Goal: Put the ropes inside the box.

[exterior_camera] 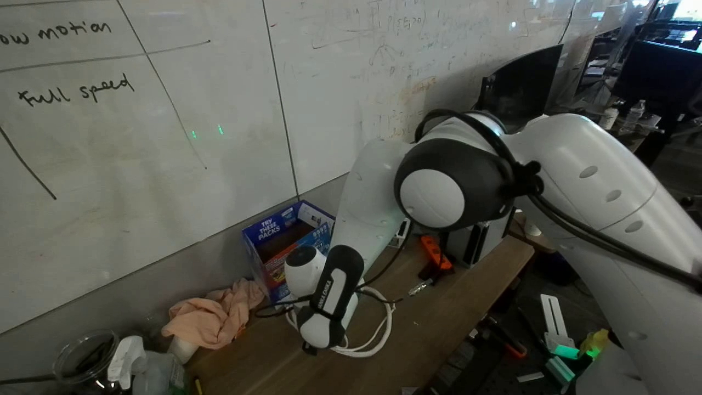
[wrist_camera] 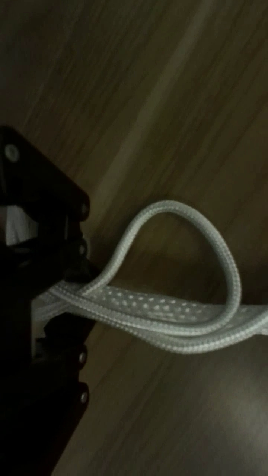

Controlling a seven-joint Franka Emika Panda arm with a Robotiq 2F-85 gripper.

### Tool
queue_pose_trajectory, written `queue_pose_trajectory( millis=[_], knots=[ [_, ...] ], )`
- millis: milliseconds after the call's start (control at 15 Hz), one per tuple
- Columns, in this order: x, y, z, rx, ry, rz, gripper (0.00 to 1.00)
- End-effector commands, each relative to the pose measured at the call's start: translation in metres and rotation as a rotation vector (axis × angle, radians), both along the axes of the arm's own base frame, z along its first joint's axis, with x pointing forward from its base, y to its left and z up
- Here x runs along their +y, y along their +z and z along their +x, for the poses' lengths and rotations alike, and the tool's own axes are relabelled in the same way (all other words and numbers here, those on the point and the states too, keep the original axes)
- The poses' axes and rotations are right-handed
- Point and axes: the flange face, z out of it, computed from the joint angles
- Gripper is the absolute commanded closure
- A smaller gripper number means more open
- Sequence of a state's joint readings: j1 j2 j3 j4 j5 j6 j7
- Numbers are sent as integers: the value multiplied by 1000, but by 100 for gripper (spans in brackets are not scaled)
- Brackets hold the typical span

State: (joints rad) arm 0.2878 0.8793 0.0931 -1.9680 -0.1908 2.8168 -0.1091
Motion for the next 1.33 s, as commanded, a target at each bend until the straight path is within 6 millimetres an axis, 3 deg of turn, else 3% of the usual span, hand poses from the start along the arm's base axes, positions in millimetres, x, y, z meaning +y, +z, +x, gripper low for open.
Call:
queue_pose_trajectory(
  millis=[0, 133, 333, 600, 867, 1267],
  knots=[
    [-3, 17, -7, 90, 28, 8, 93],
    [-3, 31, -10, 131, 43, 5, 94],
    [-7, 78, 0, 109, 34, -28, 94],
    [-17, 170, 29, -67, -41, -67, 94],
    [-33, 277, 58, -275, -170, -89, 94],
    [-36, 432, 64, -574, -351, -153, 94]
  ],
)
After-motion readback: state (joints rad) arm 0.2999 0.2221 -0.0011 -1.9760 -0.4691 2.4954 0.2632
